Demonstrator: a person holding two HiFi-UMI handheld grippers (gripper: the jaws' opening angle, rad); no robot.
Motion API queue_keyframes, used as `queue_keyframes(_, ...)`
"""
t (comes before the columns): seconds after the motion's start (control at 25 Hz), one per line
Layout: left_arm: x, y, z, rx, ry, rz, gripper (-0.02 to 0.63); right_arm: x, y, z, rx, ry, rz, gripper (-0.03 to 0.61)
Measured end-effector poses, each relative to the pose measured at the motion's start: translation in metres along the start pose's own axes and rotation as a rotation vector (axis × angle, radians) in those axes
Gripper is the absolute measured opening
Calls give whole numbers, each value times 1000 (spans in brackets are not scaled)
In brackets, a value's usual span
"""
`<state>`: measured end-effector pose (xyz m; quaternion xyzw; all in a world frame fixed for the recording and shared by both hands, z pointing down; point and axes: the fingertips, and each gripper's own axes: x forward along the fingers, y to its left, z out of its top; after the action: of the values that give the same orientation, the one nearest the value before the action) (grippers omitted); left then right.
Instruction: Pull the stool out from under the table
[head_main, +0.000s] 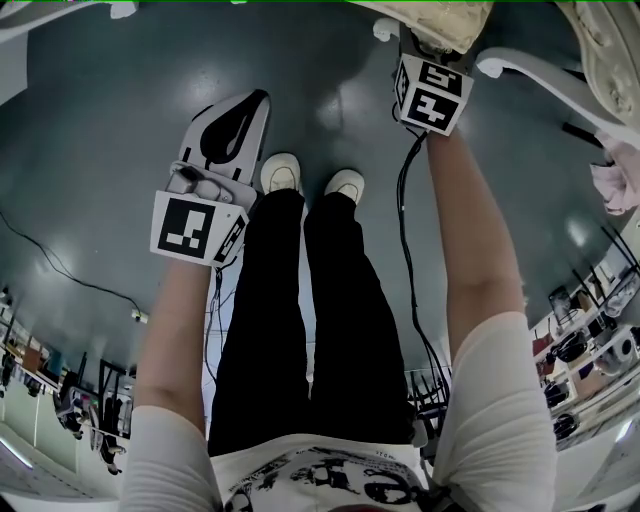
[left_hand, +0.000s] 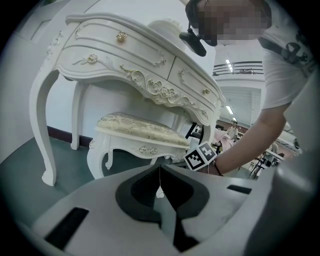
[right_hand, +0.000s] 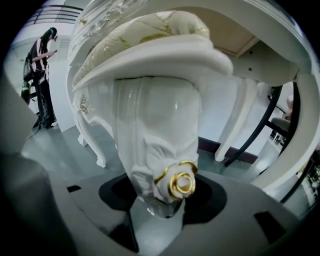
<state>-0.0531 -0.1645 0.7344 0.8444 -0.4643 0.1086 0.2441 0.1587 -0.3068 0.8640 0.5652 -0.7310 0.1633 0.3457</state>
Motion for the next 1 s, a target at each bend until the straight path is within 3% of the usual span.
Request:
queue_keyframes(0.52,-21,-13,-12,44,31,-54,21,-37,24,-32,7,13,38,261)
queue_keyframes(1.0,-51,-56,-26,52,-31,-29,21,-87,46,-76,-9,8,100,261)
